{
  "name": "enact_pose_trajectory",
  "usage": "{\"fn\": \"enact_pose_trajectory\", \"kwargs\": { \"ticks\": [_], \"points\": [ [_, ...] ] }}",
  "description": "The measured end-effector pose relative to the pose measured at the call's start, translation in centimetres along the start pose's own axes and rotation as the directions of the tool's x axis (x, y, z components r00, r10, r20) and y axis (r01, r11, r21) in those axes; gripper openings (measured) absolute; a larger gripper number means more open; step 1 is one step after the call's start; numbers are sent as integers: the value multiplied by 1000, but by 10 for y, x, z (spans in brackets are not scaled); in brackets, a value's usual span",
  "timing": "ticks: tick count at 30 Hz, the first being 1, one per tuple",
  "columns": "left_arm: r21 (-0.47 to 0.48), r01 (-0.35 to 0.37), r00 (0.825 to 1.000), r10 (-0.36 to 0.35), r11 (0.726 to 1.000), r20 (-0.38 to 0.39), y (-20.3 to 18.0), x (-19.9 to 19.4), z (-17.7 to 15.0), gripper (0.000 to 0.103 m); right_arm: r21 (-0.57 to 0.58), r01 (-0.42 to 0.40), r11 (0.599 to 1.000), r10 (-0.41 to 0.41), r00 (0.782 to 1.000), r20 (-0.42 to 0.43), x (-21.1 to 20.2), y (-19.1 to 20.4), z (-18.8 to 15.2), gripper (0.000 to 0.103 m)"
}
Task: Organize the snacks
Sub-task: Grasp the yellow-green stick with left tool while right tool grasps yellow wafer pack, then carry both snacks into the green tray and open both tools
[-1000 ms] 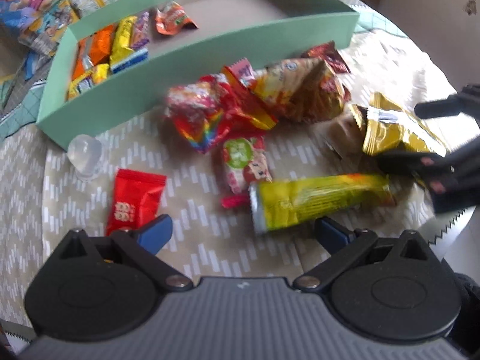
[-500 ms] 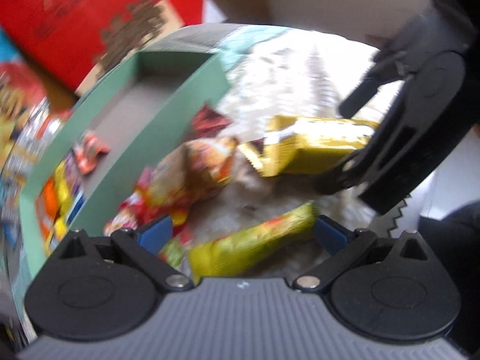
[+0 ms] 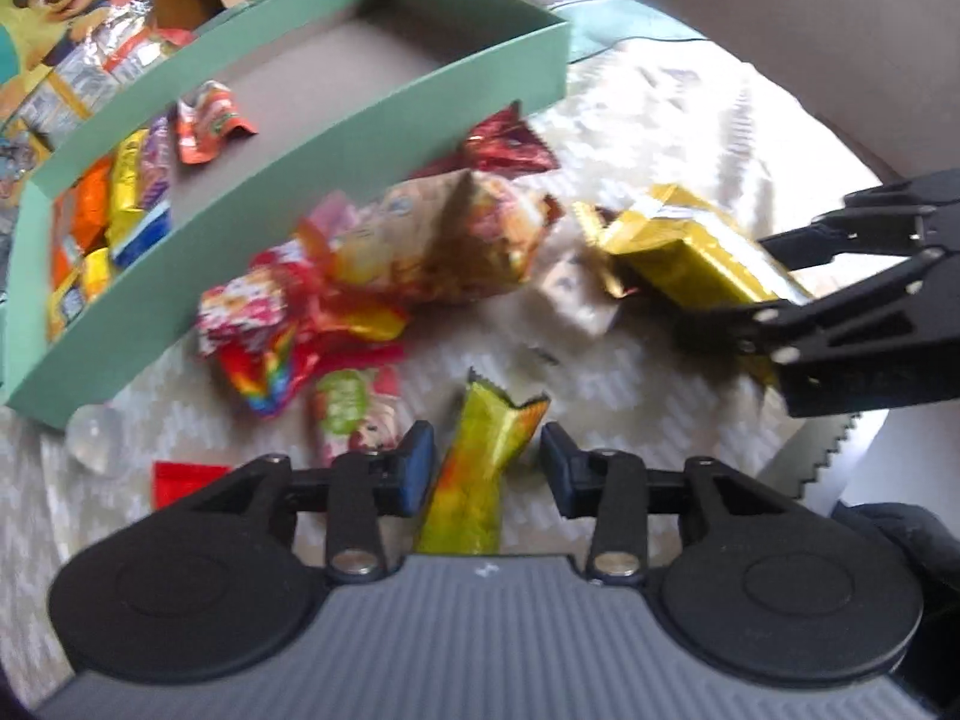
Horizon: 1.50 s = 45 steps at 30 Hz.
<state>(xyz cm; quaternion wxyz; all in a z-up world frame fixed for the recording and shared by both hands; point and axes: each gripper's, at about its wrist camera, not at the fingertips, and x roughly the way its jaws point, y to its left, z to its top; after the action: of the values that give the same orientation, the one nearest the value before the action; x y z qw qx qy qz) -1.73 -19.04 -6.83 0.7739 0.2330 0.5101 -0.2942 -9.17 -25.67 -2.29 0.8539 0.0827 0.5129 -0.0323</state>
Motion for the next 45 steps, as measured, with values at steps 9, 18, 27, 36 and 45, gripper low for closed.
{"fn": "enact_pose_trajectory", "kwargs": {
  "ticks": [9, 18, 27, 36, 45],
  "points": [
    [-32, 0, 1000, 1, 999, 21, 4, -10, -9, 16, -19, 28, 999, -27, 999, 45, -1, 14, 0, 50],
    [-174, 101, 988, -78, 980, 131, 39, -56, 4, 16, 100, -62, 993, 52, 994, 101, -29, -2, 21, 50],
    [-258, 54, 976, 4, 965, 219, 81, -71, 61, 17, 115, -109, 987, 86, 979, 188, -28, 1, 83, 50],
    [-335, -5, 977, 76, 942, 198, 134, -27, 138, 17, 145, -59, 988, 29, 979, 201, 23, 8, 180, 50],
    [-389, -14, 986, 77, 921, 146, 174, 39, 198, 17, 150, -21, 988, -3, 988, 155, 89, -6, 245, 50]
  ]
}}
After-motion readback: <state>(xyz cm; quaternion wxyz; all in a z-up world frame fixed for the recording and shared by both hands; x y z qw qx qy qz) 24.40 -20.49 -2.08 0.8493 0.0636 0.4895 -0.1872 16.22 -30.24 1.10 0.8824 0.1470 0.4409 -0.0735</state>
